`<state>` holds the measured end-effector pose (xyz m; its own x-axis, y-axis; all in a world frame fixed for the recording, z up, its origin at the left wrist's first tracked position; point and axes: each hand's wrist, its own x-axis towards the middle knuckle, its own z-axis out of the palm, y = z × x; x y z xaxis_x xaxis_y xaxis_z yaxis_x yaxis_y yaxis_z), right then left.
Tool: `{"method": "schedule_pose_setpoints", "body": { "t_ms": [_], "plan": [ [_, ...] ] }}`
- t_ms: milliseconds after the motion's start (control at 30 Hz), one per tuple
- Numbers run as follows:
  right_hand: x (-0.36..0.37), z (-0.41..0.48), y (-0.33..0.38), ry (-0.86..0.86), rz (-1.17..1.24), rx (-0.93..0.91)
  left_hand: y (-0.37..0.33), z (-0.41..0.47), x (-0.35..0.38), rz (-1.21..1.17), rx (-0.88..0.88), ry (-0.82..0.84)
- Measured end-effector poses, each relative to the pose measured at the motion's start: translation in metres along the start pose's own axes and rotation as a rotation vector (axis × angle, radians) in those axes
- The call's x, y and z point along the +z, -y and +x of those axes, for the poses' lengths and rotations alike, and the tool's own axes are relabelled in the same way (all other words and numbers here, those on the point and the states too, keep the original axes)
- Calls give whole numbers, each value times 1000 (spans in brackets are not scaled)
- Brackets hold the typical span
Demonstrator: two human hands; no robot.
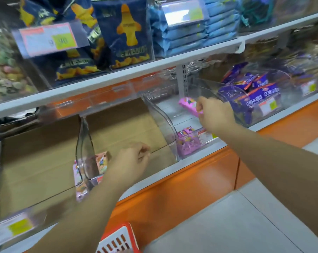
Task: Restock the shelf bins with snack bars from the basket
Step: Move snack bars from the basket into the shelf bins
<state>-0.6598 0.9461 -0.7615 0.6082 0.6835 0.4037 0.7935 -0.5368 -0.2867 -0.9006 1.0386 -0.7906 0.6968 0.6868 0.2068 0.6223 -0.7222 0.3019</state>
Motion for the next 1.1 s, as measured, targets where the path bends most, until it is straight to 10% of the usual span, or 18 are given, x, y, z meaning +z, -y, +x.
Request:
{"method": "schedule_pose_setpoints", "body": {
  "t_ms": [700,900,1100],
  "plan": [
    [42,62,-7,827,-414,17,18,-2,29,265,217,-244],
    [19,32,-6,422,-97,103,19,-4,25,225,228,-191],
    [11,-62,25,-111,302,-248,20,-36,23,-33,346,-356]
  ]
}}
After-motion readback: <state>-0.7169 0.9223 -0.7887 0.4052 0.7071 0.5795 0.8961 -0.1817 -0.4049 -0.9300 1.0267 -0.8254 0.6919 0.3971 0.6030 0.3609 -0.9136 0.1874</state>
